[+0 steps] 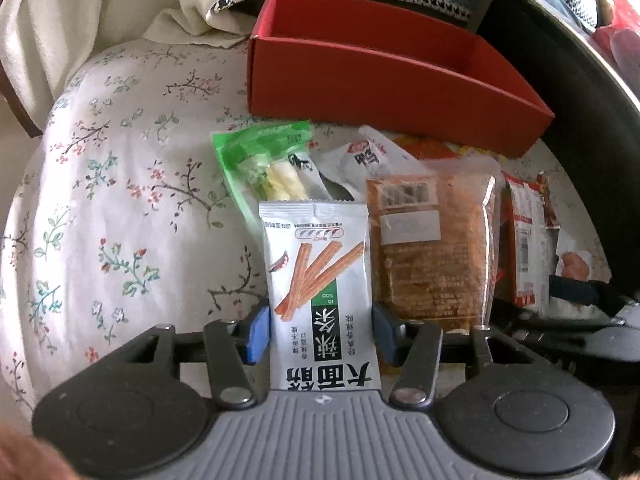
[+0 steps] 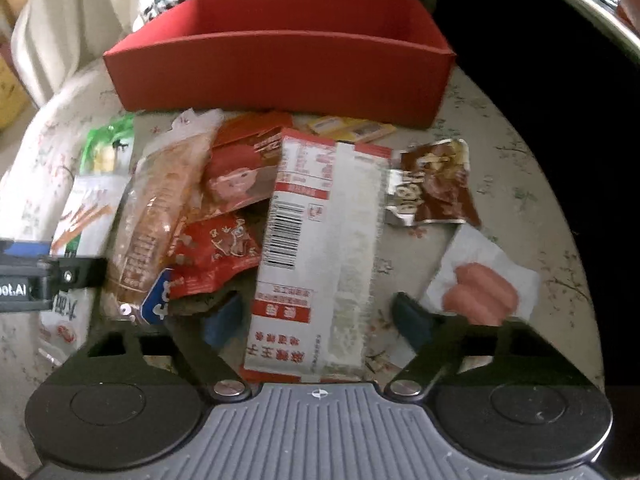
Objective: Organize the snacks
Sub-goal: 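Carry both held packets over the red box and lower them inside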
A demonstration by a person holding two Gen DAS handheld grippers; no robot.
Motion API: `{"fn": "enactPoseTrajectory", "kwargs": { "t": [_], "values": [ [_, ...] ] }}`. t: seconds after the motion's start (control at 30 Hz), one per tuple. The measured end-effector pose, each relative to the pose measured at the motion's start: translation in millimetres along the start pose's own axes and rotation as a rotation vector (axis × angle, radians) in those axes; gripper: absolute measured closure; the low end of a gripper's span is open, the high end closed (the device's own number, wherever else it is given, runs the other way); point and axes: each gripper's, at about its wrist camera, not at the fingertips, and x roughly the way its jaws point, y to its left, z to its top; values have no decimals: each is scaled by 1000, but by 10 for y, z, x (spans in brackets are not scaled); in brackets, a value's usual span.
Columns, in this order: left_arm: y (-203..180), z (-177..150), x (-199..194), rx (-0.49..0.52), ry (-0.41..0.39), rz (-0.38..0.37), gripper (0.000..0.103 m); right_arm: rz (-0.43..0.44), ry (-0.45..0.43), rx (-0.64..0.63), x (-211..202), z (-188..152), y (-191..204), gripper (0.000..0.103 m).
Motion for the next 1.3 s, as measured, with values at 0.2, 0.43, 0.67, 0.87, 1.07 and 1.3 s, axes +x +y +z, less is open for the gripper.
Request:
{"fn": "enactPoseTrajectory", "kwargs": {
  "t": [0.2,0.43,0.67,0.87,1.07,1.3],
  "values": [
    [-23,-21,-130,5,-34,-24,60,51,-18,121,-188,-107,-224,43],
    [82,-47,-286,-62,-92,-102,60,134,-85,215,-433,-197,-337,43],
    [186,-16,-338,-124,-119,-178,60,344,-103,364,-427,-165,-459,43],
    [154,10,-321,-120,-129,-189,60,411,-135,374,-449,-101,-396,43],
    [121,128,-371,-116,-186,-200,60,440,-192,375,-500,10,-405,43],
    [5,374,-448,-81,-258,-200,60,468,-273,362,-553,278,-415,43]
  ]
}}
